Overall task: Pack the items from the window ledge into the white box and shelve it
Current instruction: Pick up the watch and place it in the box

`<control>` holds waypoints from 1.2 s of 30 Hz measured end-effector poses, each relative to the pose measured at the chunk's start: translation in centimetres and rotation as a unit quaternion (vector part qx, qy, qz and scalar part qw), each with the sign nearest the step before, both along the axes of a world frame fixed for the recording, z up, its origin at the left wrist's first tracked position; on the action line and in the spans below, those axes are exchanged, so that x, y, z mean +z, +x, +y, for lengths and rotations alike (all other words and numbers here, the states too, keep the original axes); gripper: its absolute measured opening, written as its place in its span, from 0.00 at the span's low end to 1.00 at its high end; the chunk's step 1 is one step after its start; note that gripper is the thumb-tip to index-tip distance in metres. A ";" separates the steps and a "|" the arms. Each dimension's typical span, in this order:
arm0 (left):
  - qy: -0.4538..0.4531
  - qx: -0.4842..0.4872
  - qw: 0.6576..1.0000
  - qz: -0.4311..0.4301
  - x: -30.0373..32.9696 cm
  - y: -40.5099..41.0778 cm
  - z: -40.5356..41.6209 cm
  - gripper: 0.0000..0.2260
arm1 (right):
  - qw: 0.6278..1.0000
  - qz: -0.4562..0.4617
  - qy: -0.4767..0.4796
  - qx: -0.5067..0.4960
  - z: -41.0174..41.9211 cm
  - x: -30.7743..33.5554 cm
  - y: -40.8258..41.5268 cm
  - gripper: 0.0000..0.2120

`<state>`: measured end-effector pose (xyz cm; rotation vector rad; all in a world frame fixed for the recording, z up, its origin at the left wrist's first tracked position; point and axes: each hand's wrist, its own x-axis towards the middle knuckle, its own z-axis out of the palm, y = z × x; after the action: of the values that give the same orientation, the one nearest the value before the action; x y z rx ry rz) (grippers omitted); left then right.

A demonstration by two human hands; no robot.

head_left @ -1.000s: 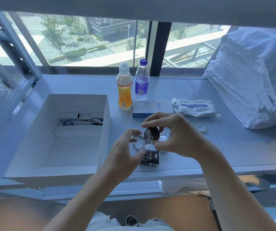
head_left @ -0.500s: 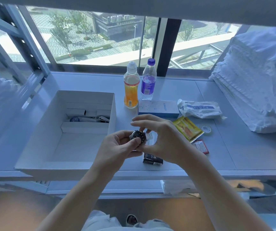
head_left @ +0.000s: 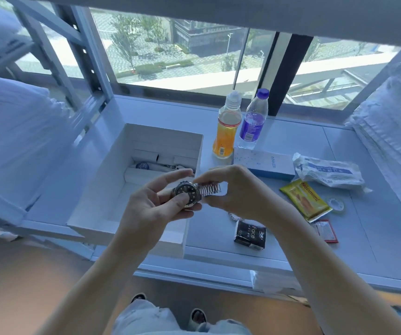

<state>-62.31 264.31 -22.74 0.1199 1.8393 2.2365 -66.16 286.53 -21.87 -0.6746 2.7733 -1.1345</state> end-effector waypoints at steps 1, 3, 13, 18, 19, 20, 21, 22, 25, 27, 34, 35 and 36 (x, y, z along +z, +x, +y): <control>0.001 0.014 1.000 0.004 -0.1 0.1 -0.7 0.17 | 1.000 0.010 0.012 0.013 -0.8 0.1 -0.6 0.15; -0.021 0.053 0.998 0.020 -0.5 0.1 -2.3 0.16 | 0.998 0.025 0.030 0.042 -2.3 0.2 -1.8 0.14; -0.403 0.187 0.892 0.086 -2.9 -0.5 -8.7 0.13 | 0.959 0.067 0.213 0.173 -12.0 0.3 -9.0 0.12; -0.549 0.120 0.827 0.029 -3.2 -3.2 -9.3 0.10 | 0.916 0.087 0.307 0.243 -16.1 -1.3 -12.1 0.02; -0.561 0.102 0.821 0.004 -3.3 -3.8 -9.3 0.09 | 0.908 0.086 0.327 0.248 -16.8 -1.8 -12.5 0.02; -0.567 0.088 0.819 -0.016 -3.4 -4.4 -9.4 0.09 | 0.900 0.086 0.344 0.253 -17.6 -2.3 -12.9 0.04; -0.573 0.078 0.815 -0.034 -3.5 -4.9 -9.5 0.08 | 0.896 0.085 0.351 0.258 -18.4 -2.7 -13.3 0.06; -0.590 0.067 0.804 -0.049 -3.7 -5.3 -9.7 0.08 | 0.891 0.084 0.357 0.266 -19.1 -3.0 -13.6 0.09; -0.668 0.010 0.739 -0.081 -4.0 -5.5 -9.8 0.08 | 0.881 0.075 0.368 0.287 -21.0 -3.8 -14.0 0.05; -0.695 -0.044 0.714 -0.071 -3.7 -4.8 -9.7 0.08 | 0.883 0.044 0.361 0.296 -21.9 -4.6 -13.9 0.10; -0.709 -0.070 0.697 0.079 -2.3 0.2 -10.1 0.19 | 0.869 0.089 0.388 0.294 -22.1 -7.4 -13.6 0.07; -0.712 -0.055 0.693 0.098 -2.2 0.6 -10.1 0.24 | 0.866 0.097 0.387 0.301 -22.0 -7.5 -13.7 0.07; -0.715 -0.044 0.689 0.110 -2.2 0.9 -10.1 0.29 | 0.861 0.099 0.394 0.306 -21.7 -7.4 -13.8 0.04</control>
<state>-61.42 254.20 -24.91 0.1596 2.9765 0.2020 -79.91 264.79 -29.31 -1.4089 2.4811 0.2018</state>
